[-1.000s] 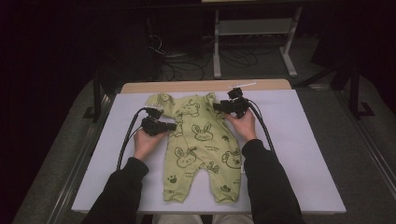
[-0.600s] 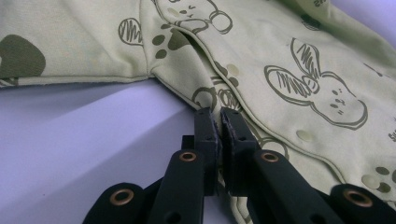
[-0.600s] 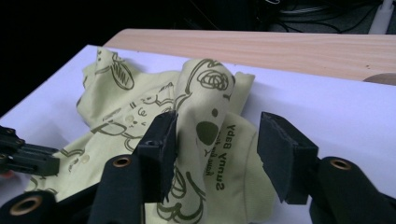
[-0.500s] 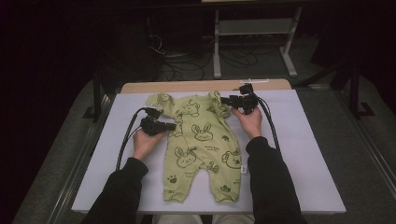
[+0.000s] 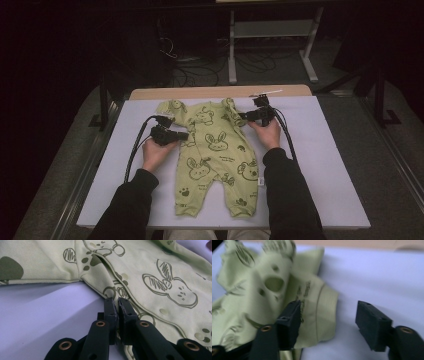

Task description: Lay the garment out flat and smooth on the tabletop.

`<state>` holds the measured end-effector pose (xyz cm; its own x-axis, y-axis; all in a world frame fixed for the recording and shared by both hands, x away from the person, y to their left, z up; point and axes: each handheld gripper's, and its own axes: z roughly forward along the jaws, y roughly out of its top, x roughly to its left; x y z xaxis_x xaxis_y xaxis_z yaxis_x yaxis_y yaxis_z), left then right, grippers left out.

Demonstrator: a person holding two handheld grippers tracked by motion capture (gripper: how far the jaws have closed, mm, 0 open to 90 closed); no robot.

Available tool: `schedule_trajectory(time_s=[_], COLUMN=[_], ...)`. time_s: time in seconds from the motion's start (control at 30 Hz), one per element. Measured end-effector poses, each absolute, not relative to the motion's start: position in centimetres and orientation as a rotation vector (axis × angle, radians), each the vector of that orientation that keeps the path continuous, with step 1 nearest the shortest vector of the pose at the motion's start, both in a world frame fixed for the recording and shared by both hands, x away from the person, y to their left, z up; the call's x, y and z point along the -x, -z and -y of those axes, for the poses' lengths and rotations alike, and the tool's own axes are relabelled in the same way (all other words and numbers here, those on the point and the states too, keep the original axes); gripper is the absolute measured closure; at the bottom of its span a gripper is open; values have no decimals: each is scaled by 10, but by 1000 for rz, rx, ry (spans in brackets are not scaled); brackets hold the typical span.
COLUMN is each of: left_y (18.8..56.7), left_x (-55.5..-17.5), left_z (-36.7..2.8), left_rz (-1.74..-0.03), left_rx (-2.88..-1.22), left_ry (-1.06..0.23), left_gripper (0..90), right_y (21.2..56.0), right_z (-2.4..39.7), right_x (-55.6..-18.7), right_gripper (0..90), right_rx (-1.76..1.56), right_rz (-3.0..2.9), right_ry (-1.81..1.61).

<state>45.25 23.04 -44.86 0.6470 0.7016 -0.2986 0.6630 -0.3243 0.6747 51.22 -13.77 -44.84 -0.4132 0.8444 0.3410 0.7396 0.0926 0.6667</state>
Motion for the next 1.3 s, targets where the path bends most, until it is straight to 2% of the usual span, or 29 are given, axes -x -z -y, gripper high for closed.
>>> schedule_trajectory(time_s=[0.07,0.13,0.2,0.27,0.3,0.47,0.63,0.77,1.03,1.3], left_y=[449,449,449,449,449,448,448,449,449,449], left_x=[-452,-453,-453,-452,-452,-452,-452,-452,-452,-452], left_z=[-230,-230,-230,-230,-230,-230,-229,-229,-230,-230], left_rz=[-1058,-1058,-1059,-1060,-1060,-1060,-1062,-1068,-1072,-1074], left_rx=[-2057,-2056,-2055,-2057,-2057,-2062,-2063,-2067,-2066,-2065], left_ry=[-63,-62,-61,-65,-66,-69,-73,-73,-71,-72], left_gripper=[852,851,851,851,851,851,851,851,851,851], right_y=[455,456,455,451,449,423,393,386,406,437], right_z=[135,134,133,132,133,150,190,220,256,268], right_x=[-513,-514,-513,-511,-510,-504,-496,-490,-485,-482], right_gripper=[362,458,616,821,856,879,878,878,878,878], right_rx=[-1639,-1640,-1625,-1584,-1579,-1517,-1506,-1539,-1666,-1761], right_rz=[-2226,-2217,-2248,-2279,-2277,-2246,-2117,-2023,-1945,-1917], right_ry=[-1219,-1261,-1273,-1250,-1237,-1187,-1096,-1035,-968,-838])
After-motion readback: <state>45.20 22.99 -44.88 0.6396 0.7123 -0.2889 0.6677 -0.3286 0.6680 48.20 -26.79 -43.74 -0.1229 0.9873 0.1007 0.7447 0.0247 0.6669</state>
